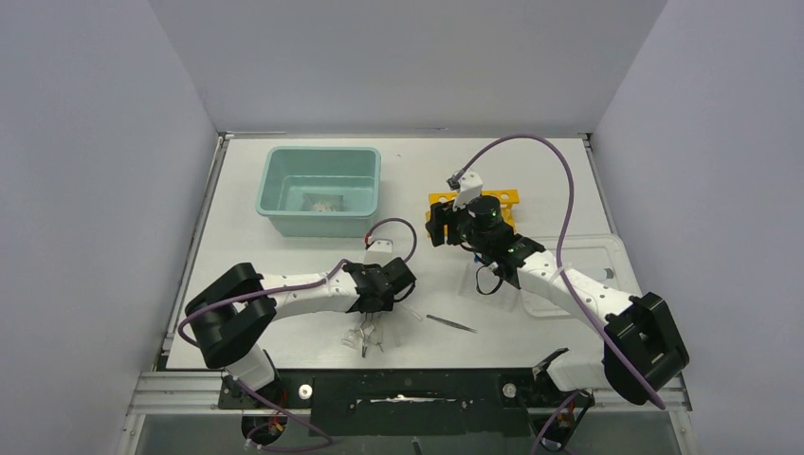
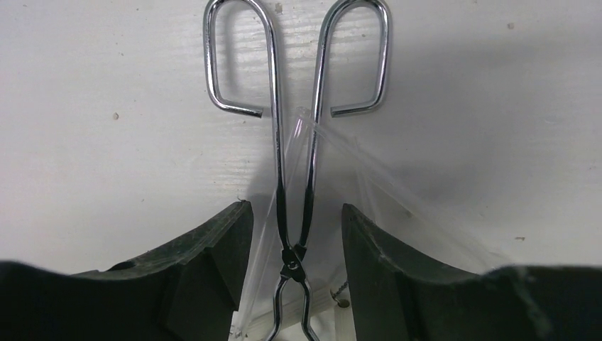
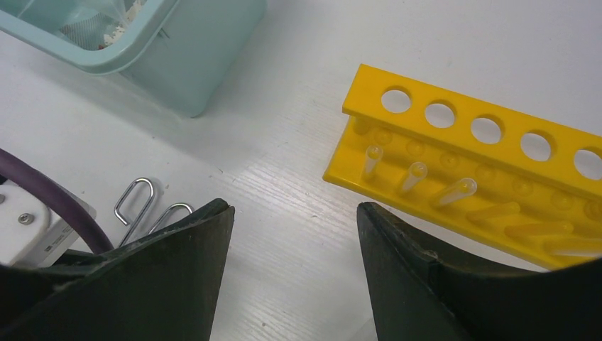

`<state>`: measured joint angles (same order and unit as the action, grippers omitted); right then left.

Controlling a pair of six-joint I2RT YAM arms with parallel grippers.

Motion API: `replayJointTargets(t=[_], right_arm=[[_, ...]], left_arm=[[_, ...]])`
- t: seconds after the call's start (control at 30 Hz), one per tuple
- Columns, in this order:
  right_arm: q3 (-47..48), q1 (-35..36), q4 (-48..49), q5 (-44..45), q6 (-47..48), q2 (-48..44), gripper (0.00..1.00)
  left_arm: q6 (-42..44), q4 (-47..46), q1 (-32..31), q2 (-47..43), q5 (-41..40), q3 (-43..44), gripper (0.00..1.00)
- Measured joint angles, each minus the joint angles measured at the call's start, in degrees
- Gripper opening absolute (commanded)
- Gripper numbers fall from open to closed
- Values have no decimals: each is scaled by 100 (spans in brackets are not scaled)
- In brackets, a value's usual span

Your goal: Organize the chemistry lab equipment

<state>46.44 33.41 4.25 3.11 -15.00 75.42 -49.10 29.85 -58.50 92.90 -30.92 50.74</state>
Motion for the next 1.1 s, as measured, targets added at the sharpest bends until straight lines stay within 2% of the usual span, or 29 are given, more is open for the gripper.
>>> replayJointTargets(t=[0.17, 0.47, 1.1], right_arm=[[2, -11, 0, -39, -2, 35, 65], [35, -39, 2, -87, -4, 280, 65], [109, -42, 2, -133, -17, 323, 65]], left_arm=[[4, -52, 11, 31, 13, -4, 29], [83, 2, 55, 31, -11, 13, 19], [568, 216, 302, -310, -225, 581, 18]])
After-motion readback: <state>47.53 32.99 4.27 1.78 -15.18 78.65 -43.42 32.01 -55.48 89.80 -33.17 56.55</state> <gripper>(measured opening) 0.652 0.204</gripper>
